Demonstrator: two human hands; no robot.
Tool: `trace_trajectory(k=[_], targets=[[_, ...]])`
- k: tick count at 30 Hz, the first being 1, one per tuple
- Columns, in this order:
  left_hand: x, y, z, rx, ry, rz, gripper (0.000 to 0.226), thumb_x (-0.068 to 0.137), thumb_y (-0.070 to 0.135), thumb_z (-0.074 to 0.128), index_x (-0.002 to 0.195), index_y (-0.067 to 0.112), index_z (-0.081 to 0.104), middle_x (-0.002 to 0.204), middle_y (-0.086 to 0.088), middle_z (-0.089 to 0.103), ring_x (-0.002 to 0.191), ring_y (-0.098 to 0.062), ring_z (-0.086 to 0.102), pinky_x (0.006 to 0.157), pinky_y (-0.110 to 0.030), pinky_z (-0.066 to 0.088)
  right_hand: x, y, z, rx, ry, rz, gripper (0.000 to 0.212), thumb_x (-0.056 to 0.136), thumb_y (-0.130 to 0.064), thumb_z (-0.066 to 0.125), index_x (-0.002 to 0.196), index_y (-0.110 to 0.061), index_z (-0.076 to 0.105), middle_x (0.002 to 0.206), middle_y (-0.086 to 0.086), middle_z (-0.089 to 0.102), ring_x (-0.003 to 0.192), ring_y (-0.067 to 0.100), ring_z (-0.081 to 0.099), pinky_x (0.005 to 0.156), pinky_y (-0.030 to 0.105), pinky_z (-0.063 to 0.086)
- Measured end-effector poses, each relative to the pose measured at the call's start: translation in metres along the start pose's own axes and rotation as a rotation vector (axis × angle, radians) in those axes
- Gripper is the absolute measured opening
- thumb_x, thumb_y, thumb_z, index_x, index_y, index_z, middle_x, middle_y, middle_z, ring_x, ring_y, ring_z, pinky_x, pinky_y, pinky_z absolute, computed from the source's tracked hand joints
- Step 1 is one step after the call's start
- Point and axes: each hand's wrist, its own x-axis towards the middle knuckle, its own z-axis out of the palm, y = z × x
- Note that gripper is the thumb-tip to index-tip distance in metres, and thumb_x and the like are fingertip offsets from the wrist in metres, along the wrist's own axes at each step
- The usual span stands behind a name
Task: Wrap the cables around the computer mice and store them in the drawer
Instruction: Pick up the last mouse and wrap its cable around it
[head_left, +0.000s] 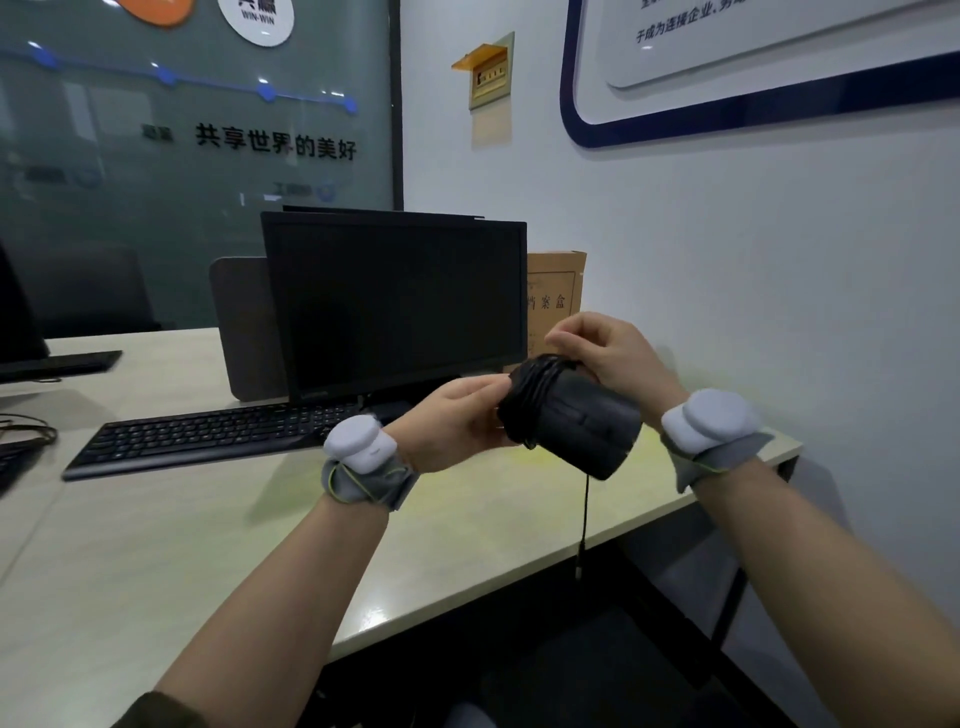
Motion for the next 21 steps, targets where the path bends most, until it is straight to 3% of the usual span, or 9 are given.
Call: trace_trajectory(k=[3, 6, 10, 13, 16, 19, 21], targets=[[0.006, -0.002, 0.004, -0.217, 0.096, 0.060, 0.031, 0.081, 0.031, 0.047, 0.089, 0.012, 0.071, 0.085, -0.004, 0.068, 0.075, -0.016, 0.067, 0.070, -0.027, 0.057, -0.014, 0.009, 0.018, 0.036, 0.033, 0.057, 0.035, 0.092, 0.004, 0.044, 0.072, -0.024, 0.049, 0.071, -0.006, 0.051, 0.050, -0.011, 0.056, 0.051, 0.007, 0.044], [0.013, -0.001, 0.002, -0.292, 0.227, 0.196, 0.028, 0.091, 0.024, 0.042, 0.096, 0.007, 0.064, 0.089, -0.008, 0.066, 0.083, -0.022, 0.062, 0.071, -0.025, 0.057, -0.017, 0.013, 0.032, 0.098, 0.036, 0.095, 0.038, 0.096, -0.005, 0.035, 0.063, -0.015, 0.050, 0.049, -0.002, 0.049, 0.035, 0.005, 0.041, 0.041, 0.020, 0.031], [0.020, 0.002, -0.014, -0.388, 0.511, 0.337, 0.021, 0.097, 0.019, 0.040, 0.097, 0.007, 0.058, 0.086, -0.006, 0.068, 0.079, -0.016, 0.068, 0.073, -0.022, 0.057, -0.016, 0.019, 0.041, -0.011, -0.135, 0.266, 0.025, 0.099, -0.022, 0.037, 0.093, -0.011, 0.058, 0.055, 0.001, 0.049, 0.041, 0.012, 0.039, 0.040, 0.018, 0.033], [0.019, 0.000, -0.031, -0.172, 0.697, 0.320, 0.022, 0.096, 0.019, 0.045, 0.111, 0.006, 0.056, 0.095, -0.005, 0.062, 0.089, -0.013, 0.060, 0.073, -0.016, 0.052, -0.021, 0.022, 0.041, -0.217, -0.210, 0.229, 0.021, 0.096, -0.025, 0.044, 0.101, -0.015, 0.062, 0.055, -0.004, 0.050, 0.042, 0.007, 0.042, 0.042, 0.016, 0.036], [0.014, -0.008, -0.045, 0.119, 0.819, 0.221, 0.035, 0.094, 0.020, 0.049, 0.126, 0.006, 0.052, 0.098, -0.002, 0.060, 0.090, -0.010, 0.057, 0.073, -0.016, 0.047, -0.020, 0.015, 0.039, -0.464, -0.182, 0.064, 0.022, 0.094, -0.029, 0.048, 0.103, -0.020, 0.066, 0.056, -0.015, 0.047, 0.045, 0.000, 0.042, 0.044, 0.012, 0.029], [0.010, -0.011, -0.046, 0.361, 0.763, 0.130, 0.034, 0.094, 0.021, 0.049, 0.124, 0.005, 0.054, 0.084, 0.004, 0.058, 0.074, -0.004, 0.055, 0.064, -0.012, 0.046, -0.018, 0.001, 0.035, -0.587, -0.153, -0.094, 0.024, 0.093, -0.022, 0.043, 0.106, -0.024, 0.064, 0.061, -0.021, 0.047, 0.047, -0.006, 0.047, 0.043, 0.011, 0.034], [0.007, -0.009, -0.045, 0.497, 0.673, 0.067, 0.033, 0.095, 0.024, 0.048, 0.123, 0.009, 0.056, 0.090, 0.002, 0.061, 0.082, -0.007, 0.059, 0.071, -0.015, 0.049, -0.015, -0.003, 0.031, -0.656, -0.087, -0.172, 0.024, 0.094, -0.020, 0.040, 0.106, -0.024, 0.061, 0.061, -0.020, 0.047, 0.047, -0.001, 0.046, 0.042, 0.016, 0.029]])
